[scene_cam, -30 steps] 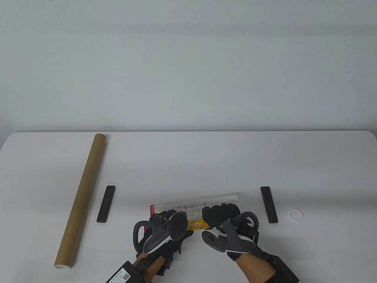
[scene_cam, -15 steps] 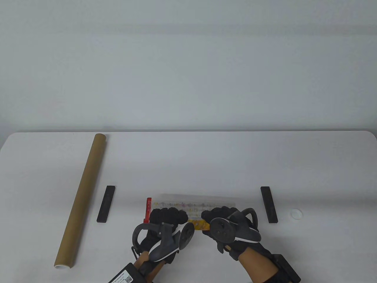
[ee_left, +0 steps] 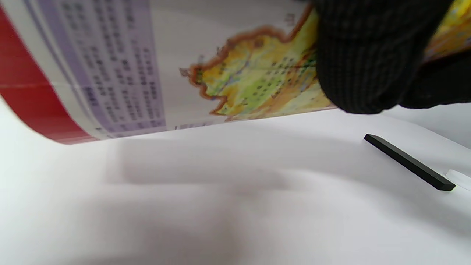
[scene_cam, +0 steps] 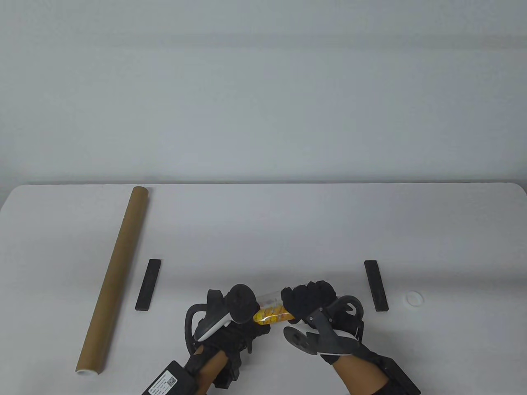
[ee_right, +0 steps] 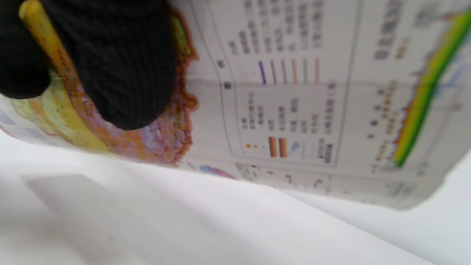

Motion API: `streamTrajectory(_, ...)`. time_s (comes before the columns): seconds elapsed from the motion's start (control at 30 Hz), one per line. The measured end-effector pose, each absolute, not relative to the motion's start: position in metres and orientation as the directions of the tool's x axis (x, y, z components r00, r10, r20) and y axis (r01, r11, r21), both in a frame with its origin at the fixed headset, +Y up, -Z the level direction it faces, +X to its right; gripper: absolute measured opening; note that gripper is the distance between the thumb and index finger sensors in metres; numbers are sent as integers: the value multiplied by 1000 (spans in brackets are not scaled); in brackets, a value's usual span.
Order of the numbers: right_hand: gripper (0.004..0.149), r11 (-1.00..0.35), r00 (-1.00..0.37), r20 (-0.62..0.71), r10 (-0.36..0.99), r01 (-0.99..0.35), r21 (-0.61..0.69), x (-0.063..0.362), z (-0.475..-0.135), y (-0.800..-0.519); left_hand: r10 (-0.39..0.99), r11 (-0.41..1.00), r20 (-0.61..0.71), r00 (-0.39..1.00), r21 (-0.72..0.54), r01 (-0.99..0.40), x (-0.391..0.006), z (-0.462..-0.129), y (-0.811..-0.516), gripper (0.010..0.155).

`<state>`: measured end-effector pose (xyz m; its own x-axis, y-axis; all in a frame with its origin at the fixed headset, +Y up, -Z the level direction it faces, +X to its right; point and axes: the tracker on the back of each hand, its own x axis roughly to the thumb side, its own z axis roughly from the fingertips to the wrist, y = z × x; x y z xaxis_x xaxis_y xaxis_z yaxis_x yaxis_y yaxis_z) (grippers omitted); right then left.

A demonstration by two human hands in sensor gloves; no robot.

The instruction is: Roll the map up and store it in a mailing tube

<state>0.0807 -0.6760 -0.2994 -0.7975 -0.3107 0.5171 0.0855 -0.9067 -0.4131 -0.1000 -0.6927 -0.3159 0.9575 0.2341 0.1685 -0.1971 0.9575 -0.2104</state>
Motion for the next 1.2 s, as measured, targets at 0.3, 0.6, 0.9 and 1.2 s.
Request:
streamTrajectory(0.3,53,-975,-846,528,-74,-49,-216,93,-313,-675,-76,980,184,980,194,40,-84,-295,-680,56)
streamTrajectory(0.6,55,-974,-836,548,10,-131,-183,98,-315,-675,-152,951,191,970,297,91,-83,-291,-674,50)
streamTrajectory(0.9,63,-910,-820,508,-263,36,-413,85,-299,-672,59,998,180,982,-1,-60,-95,-305,-679,48)
streamTrajectory(1.2,59,-885,-808,491,-327,79,-459,80,-296,-672,241,954,175,955,-224,-199,-106,-317,-690,46)
